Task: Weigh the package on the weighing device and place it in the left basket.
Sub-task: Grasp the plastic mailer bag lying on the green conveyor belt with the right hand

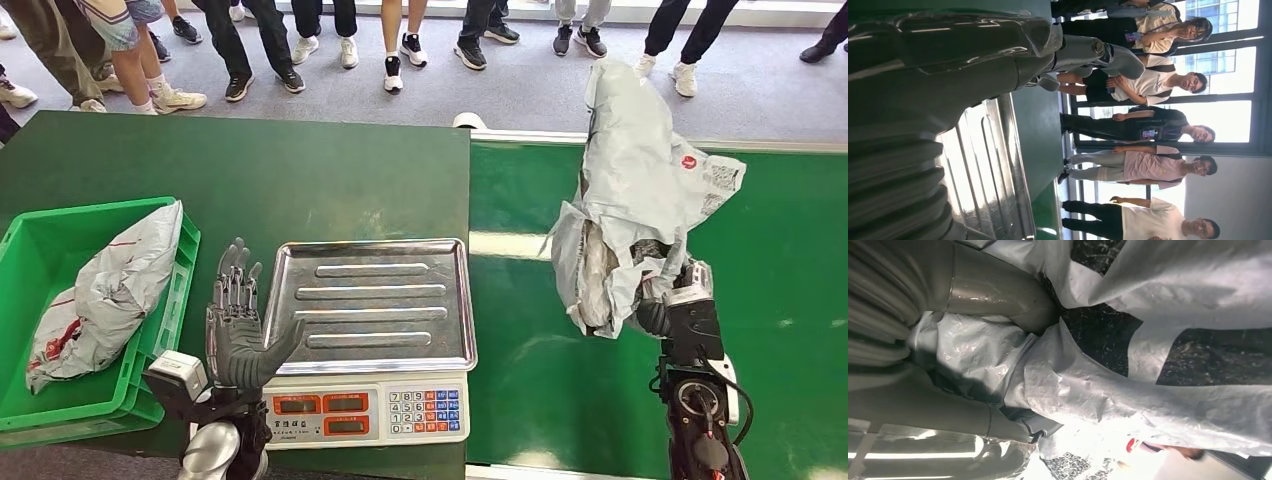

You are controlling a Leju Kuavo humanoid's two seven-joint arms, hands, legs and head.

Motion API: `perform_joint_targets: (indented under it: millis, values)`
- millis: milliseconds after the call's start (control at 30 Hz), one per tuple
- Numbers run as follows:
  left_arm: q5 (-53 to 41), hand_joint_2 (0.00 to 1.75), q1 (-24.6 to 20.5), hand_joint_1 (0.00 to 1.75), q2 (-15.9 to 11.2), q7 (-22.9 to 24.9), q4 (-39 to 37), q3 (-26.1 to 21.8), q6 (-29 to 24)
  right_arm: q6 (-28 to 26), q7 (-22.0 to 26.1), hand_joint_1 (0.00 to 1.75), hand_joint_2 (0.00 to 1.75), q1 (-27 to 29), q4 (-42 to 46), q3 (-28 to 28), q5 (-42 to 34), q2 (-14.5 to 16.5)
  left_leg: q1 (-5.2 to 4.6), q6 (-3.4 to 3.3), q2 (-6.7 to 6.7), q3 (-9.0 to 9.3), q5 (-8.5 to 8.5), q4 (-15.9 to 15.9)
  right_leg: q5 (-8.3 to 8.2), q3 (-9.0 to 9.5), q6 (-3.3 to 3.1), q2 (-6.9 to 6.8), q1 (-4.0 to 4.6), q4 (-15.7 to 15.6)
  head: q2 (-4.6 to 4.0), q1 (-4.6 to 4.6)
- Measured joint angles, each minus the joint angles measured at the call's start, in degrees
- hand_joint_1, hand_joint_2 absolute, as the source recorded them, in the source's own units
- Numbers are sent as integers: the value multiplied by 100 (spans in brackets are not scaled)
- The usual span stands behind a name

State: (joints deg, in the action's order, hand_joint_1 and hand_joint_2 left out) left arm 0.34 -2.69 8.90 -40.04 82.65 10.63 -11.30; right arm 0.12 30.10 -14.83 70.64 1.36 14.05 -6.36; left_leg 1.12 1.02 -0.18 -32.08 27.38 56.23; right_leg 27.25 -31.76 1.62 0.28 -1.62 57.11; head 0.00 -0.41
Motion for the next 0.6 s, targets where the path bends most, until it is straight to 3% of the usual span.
perform_joint_targets:
  millis: [400,600]
  values:
    - [28,175,-45,0,3,0,-1,46,8,13,137,175,175,245,754,214,-141,197,0,0,1,0,0,0,0,-2,0,1,0,0,0,1]
    - [34,175,-59,0,15,0,2,54,33,-200,535,175,175,372,1155,345,-383,389,0,0,0,-1,0,0,0,-3,0,0,0,0,0,1]
